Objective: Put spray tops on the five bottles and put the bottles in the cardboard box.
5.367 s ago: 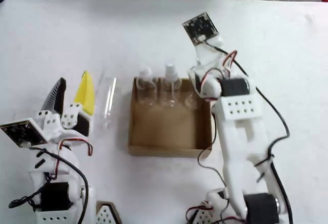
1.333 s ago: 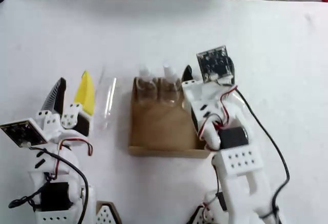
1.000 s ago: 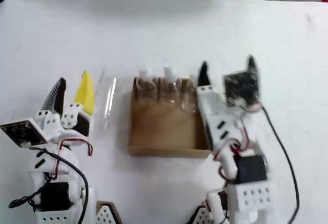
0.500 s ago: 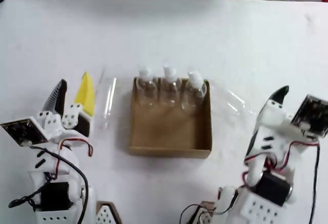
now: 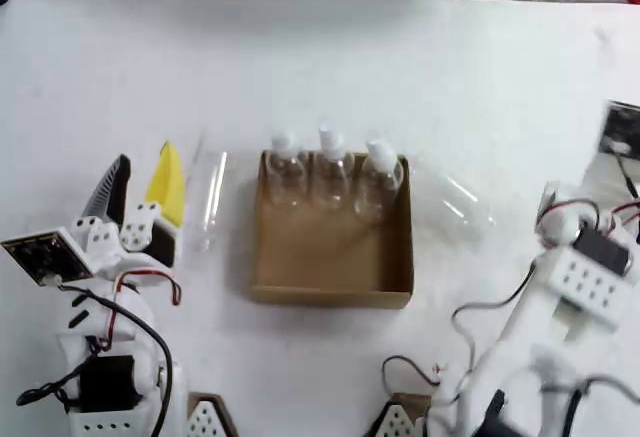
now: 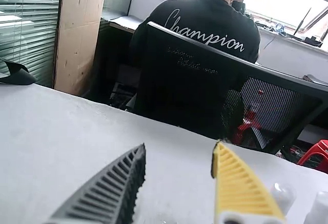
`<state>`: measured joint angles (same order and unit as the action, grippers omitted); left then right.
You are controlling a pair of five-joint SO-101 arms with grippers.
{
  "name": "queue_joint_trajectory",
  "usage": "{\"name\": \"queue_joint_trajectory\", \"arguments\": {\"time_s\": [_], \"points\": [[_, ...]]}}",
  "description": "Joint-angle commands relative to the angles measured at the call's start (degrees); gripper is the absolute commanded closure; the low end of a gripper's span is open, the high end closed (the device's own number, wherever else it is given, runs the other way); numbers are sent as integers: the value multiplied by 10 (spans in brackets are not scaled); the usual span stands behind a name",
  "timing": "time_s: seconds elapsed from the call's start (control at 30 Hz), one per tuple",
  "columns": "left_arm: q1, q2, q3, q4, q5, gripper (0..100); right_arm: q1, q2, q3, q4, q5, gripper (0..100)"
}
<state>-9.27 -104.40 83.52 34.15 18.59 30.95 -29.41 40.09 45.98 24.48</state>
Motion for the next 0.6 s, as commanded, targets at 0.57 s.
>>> {"name": "queue_joint_trajectory", "arguments": {"time_s": [0.57], "points": [[-2,-5,-18,3,-4,793,32,37,66,27,280,658]]}}
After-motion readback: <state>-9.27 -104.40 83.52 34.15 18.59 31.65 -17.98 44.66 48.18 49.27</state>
